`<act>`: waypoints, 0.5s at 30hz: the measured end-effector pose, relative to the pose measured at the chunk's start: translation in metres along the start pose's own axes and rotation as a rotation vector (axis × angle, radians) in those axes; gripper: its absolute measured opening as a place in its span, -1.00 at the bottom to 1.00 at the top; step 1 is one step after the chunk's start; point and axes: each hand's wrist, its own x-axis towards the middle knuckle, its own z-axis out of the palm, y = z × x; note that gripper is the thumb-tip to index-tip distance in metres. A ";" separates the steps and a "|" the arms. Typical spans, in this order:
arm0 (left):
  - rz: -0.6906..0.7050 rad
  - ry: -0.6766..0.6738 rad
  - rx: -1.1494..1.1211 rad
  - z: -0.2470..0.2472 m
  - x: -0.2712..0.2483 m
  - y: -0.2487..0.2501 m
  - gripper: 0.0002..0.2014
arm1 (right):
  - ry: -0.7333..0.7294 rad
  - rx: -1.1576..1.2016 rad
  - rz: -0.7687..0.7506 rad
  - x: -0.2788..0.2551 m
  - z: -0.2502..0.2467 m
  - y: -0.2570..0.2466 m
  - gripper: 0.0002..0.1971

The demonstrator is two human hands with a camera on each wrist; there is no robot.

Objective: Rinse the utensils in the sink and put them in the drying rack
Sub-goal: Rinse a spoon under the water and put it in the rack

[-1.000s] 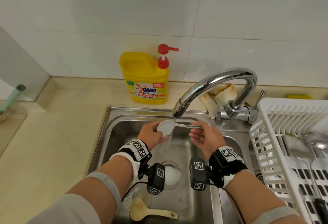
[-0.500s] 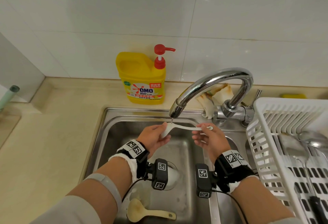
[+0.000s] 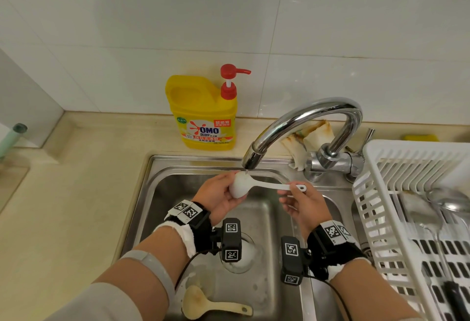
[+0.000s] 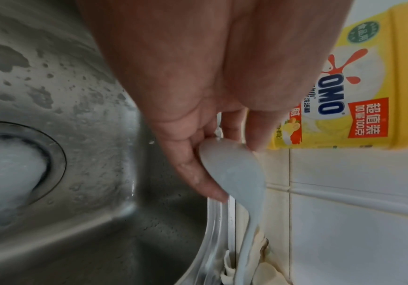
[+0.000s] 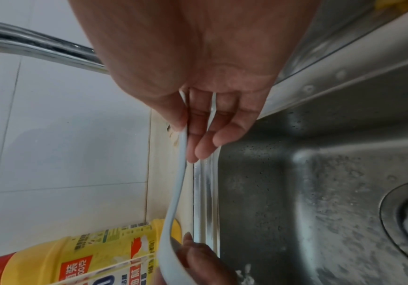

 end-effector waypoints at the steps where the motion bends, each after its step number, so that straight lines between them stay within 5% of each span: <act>1: -0.007 -0.007 -0.014 0.001 -0.001 0.000 -0.69 | 0.005 0.007 0.002 0.001 0.001 0.000 -0.86; 8: 0.098 -0.021 0.013 0.002 0.000 0.002 -0.59 | 0.041 0.039 0.053 0.009 0.007 0.001 -0.96; 15: 0.055 -0.044 -0.066 0.004 -0.005 0.004 -0.77 | 0.095 0.139 0.087 0.008 0.010 0.006 -0.92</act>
